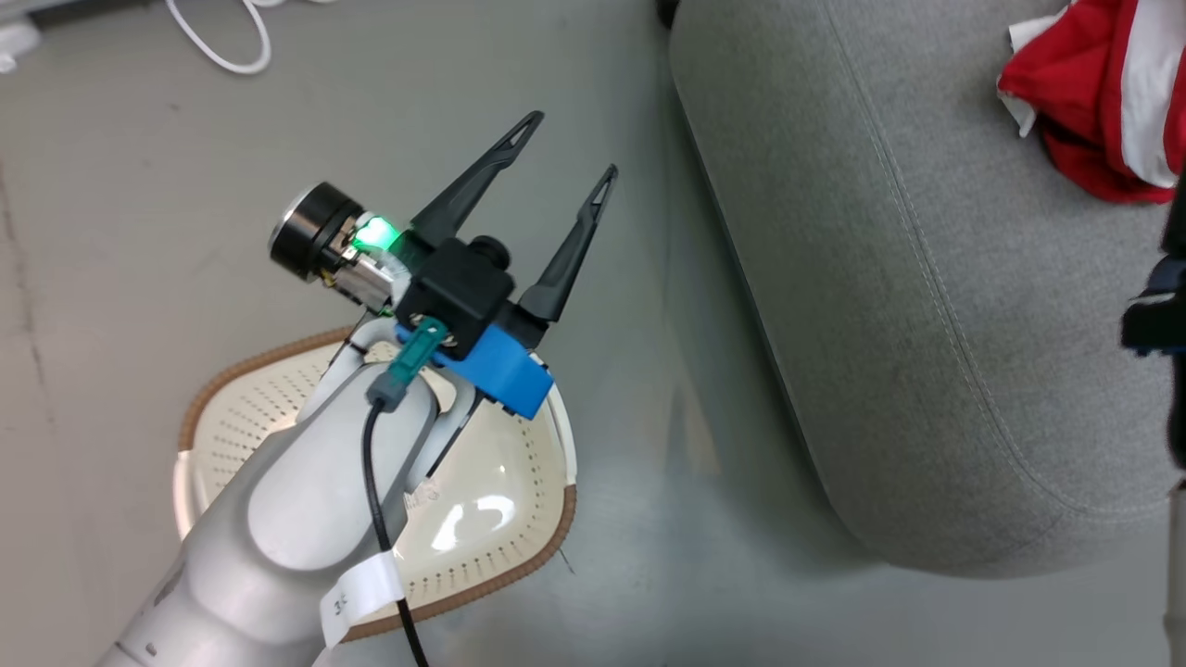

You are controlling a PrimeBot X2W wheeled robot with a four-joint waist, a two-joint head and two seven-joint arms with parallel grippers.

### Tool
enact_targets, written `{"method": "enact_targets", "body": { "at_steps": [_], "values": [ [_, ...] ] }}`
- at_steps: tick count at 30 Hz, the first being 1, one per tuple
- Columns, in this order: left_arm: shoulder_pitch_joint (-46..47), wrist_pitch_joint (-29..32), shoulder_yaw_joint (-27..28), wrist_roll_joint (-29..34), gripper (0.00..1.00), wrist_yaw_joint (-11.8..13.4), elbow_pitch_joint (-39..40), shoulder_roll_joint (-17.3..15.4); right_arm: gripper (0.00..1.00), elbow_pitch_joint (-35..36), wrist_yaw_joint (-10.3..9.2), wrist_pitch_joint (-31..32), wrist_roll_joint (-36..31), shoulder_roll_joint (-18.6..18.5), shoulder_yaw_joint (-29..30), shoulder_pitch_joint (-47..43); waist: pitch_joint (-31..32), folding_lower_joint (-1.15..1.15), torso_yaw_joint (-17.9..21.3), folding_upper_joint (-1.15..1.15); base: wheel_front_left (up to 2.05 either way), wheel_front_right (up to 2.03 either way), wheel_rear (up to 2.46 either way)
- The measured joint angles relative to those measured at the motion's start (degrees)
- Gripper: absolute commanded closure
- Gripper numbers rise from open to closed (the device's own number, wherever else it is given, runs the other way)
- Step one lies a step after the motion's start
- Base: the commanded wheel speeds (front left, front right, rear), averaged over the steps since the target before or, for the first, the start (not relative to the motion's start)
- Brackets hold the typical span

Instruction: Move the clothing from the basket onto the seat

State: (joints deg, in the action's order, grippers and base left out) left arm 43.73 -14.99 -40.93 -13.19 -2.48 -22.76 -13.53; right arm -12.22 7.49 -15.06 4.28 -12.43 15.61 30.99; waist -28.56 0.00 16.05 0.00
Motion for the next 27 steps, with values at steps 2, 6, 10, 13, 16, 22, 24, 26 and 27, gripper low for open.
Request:
{"method": "enact_targets", "body": {
  "at_steps": [2,6,10,13,16,22,24,26,27],
  "values": [
    [-1.72,0.00,1.76,-0.44,0.00,0.51,0.80,-0.01,0.00,1.22,0.00,0.01,0.11,0.57,-1.87,-1.75,1.71,0.00,-0.84,0.00,0.00,0.00,0.00],
    [-5.48,0.00,5.46,-0.94,0.00,1.34,1.65,-0.16,0.00,3.25,0.00,0.01,0.33,1.64,-4.80,-4.54,5.27,0.00,-2.60,0.00,0.00,0.00,0.00],
    [-9.21,-0.01,9.55,-1.38,0.00,1.94,2.32,-0.02,0.00,4.58,0.00,0.01,0.42,2.04,-7.35,-7.48,8.94,0.00,-4.52,0.00,0.00,0.00,0.00],
    [-12.40,-0.01,12.65,-1.37,0.00,2.22,2.57,0.04,0.00,5.11,0.00,0.01,0.62,2.67,-9.68,-9.10,11.45,-0.01,-5.93,0.00,0.00,0.00,0.00],
    [-15.48,-0.01,16.07,-1.36,0.00,2.69,3.46,0.44,0.00,5.08,0.00,0.01,0.73,3.42,-11.46,-10.88,13.78,0.00,-7.30,0.00,0.00,0.00,0.00],
    [-21.86,-0.01,22.04,-0.15,0.00,3.13,5.54,1.34,0.00,3.92,0.00,0.01,1.42,5.06,-14.11,-13.80,17.67,-0.01,-9.99,0.00,0.00,0.00,0.00],
    [-23.63,-0.01,23.97,0.30,0.00,3.13,6.25,1.87,0.00,3.64,0.00,0.01,1.55,5.86,-14.56,-14.57,18.67,-0.01,-10.89,0.00,0.00,0.00,0.00],
    [-25.33,-0.01,25.71,0.76,0.00,3.10,6.87,2.61,0.00,3.49,0.00,0.00,1.80,6.53,-14.88,-15.39,19.58,-0.01,-11.79,0.00,0.00,0.00,0.00],
    [-26.14,-0.01,26.46,1.09,0.00,3.05,7.19,2.91,0.00,3.37,0.00,0.00,1.86,6.78,-14.90,-15.86,19.97,-0.01,-12.24,0.00,0.00,0.00,0.00]
  ]
}}
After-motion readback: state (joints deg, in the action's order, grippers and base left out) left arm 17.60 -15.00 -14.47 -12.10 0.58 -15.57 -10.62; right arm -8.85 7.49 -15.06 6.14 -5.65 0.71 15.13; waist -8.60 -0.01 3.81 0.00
